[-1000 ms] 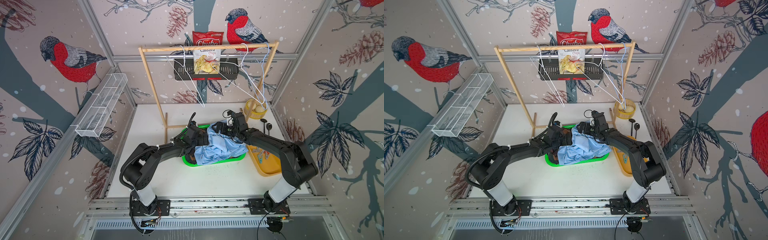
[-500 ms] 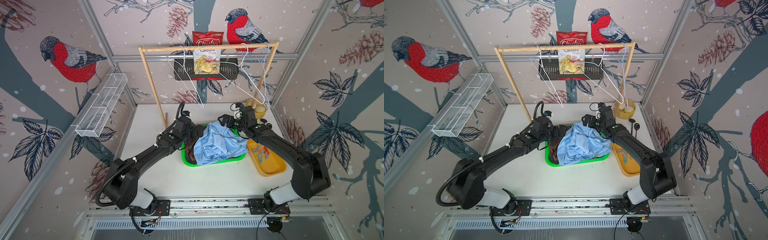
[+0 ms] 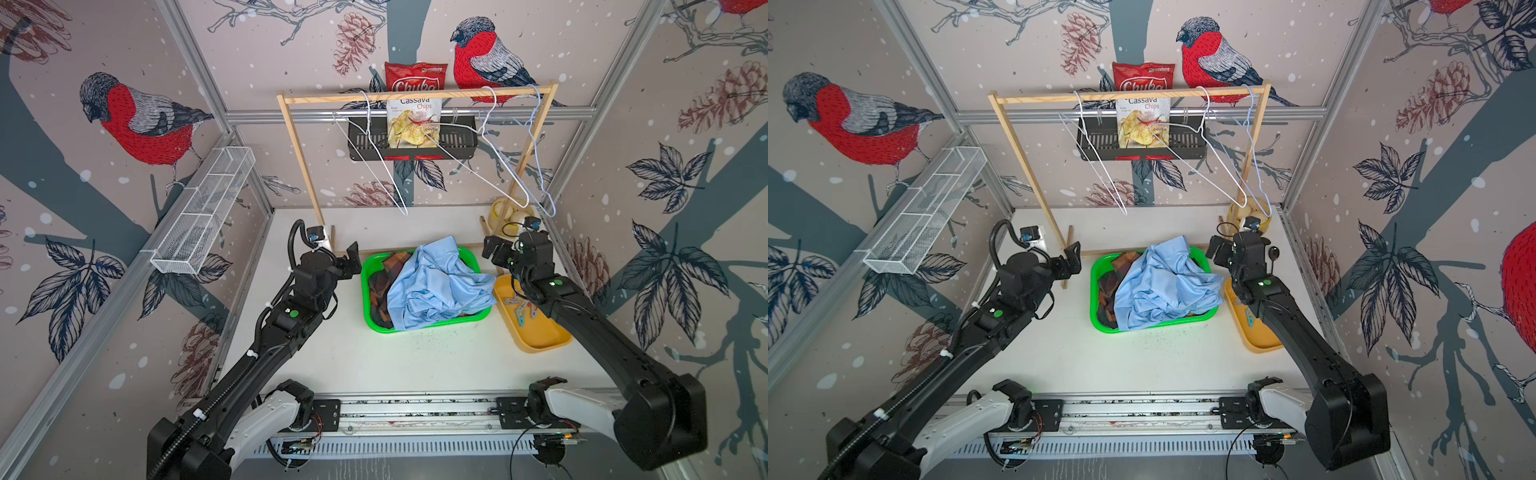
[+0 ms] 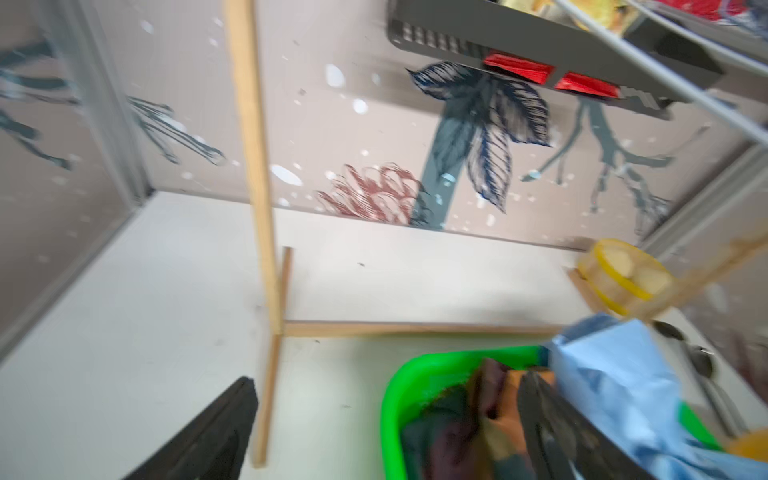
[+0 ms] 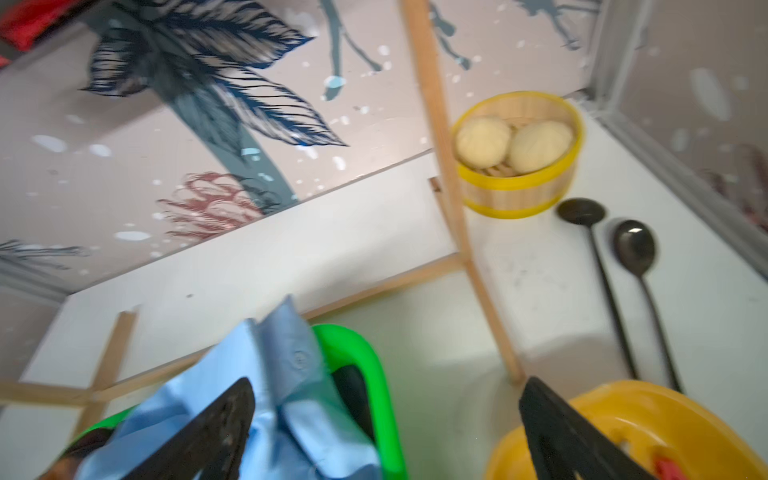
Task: Remove the clothespins securing long-sleeve shirts to the hanger
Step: Reset both arms
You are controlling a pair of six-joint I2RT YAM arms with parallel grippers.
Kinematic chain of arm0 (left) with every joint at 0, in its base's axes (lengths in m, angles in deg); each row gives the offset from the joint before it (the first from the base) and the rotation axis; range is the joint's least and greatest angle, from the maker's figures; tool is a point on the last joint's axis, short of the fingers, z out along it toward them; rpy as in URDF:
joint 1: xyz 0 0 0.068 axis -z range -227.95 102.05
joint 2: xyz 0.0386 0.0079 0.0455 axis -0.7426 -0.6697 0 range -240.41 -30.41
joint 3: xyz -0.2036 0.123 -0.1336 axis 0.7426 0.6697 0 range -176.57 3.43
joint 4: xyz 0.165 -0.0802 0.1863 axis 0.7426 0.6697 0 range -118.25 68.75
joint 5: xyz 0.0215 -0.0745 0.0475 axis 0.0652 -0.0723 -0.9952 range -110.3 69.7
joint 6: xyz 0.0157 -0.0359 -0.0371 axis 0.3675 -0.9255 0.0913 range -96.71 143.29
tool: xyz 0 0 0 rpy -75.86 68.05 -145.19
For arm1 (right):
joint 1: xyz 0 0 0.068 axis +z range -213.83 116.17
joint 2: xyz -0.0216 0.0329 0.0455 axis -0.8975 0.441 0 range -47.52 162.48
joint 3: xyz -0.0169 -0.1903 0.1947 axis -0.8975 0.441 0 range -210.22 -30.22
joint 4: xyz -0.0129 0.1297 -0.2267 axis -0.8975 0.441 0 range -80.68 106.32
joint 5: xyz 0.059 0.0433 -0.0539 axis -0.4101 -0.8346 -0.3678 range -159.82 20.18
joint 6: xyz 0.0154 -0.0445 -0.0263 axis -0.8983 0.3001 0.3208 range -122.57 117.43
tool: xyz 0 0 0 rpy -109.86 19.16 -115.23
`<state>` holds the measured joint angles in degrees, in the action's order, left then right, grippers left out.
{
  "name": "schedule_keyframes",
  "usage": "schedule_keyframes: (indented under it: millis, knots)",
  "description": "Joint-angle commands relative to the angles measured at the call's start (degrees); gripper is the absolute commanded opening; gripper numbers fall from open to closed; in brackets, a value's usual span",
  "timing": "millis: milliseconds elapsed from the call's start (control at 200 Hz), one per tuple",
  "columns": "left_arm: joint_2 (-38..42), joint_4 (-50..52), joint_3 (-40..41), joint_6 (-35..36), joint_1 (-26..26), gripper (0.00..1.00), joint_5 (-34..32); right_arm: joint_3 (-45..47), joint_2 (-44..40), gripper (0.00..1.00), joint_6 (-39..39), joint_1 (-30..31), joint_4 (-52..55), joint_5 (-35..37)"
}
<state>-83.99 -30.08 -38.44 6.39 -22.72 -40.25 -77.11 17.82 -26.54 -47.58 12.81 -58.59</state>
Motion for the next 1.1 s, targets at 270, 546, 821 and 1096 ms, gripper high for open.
schedule_keyframes:
  millis: [270, 546, 821, 1096]
  knots:
    - [-8.21, -23.82, 14.96, 6.88, -12.7, 0.96, -14.14, 16.28, -2.22, 1.0, 1.88, -8.66, -24.01, 5.9]
    - [-19.84, -39.45, 17.07, 12.95, -14.6, 0.96, -13.46, 25.42, -2.43, 1.0, 11.21, -9.47, -39.87, 9.78]
    - [-28.38, -65.16, 28.17, 12.79, -19.28, 0.97, -9.05, 31.85, -1.06, 1.0, 16.1, -10.98, -52.69, 9.86]
    - [-34.63, -71.69, 28.72, 15.09, -19.52, 0.99, -4.2, 36.31, 11.01, 1.0, 20.52, -12.75, -70.17, 2.83]
